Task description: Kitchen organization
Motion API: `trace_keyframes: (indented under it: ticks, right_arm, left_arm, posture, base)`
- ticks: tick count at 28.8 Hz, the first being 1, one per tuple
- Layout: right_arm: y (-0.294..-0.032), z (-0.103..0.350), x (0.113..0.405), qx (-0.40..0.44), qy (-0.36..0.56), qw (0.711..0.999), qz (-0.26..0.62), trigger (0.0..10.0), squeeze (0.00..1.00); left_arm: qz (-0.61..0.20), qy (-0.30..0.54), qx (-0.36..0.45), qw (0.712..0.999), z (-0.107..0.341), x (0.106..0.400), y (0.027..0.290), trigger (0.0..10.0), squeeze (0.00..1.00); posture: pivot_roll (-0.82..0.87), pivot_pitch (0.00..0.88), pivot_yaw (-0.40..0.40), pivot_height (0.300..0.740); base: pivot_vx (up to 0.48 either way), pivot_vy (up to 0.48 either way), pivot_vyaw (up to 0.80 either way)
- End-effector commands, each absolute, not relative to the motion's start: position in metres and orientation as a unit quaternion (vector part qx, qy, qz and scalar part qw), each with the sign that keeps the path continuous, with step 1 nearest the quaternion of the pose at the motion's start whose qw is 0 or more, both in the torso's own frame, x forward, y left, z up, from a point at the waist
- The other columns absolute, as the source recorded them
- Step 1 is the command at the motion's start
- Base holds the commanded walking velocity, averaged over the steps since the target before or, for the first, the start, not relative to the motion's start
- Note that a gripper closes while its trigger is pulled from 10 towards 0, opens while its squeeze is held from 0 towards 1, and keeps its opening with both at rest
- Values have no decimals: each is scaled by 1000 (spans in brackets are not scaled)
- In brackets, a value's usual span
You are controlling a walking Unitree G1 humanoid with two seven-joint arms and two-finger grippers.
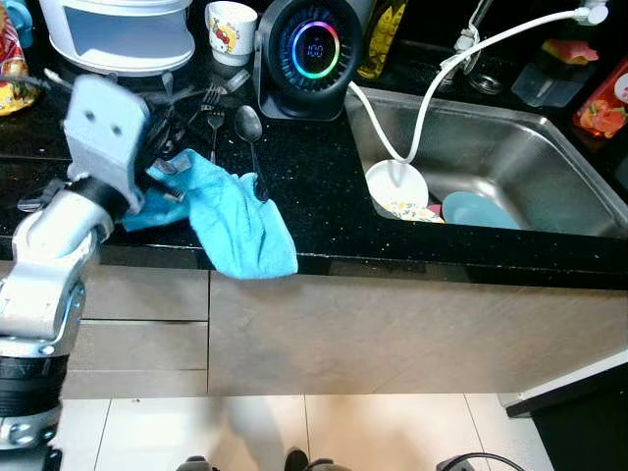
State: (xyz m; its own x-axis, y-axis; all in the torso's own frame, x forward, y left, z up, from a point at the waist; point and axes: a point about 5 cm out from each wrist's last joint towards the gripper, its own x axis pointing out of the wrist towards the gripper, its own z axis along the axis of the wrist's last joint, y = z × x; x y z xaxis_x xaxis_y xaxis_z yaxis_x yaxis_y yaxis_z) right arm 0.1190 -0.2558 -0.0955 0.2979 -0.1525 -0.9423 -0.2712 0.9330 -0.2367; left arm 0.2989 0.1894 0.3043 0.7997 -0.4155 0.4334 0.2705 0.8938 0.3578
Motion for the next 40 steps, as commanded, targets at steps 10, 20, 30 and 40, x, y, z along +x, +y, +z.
trace_keyframes:
  ticks: [10,20,30,40]
  right_arm:
    - [-270,-88,128,-160,564,810,-13,10000,0]
    - [-304,-67,149,-62,493,849,-179,10000,0]
    - [-379,-21,147,-7,369,808,-460,10000,0]
    - [-414,67,217,176,53,815,-549,10000,0]
  left_arm:
    - [-304,-357,57,881,344,269,151,0,0]
    - [-394,-352,-10,849,341,253,137,0,0]
    - [-451,-320,-75,830,325,247,129,0,0]
    - [-504,-293,-135,801,313,244,123,0,0]
  posture:
    - [186,116,-143,740]
    - [185,110,-139,740]
    - [177,112,-124,740]
    - [173,107,-102,740]
  base:
    - [0,0,0]
    - [0,0,0]
    - [0,0,0]
    - [0,0,0]
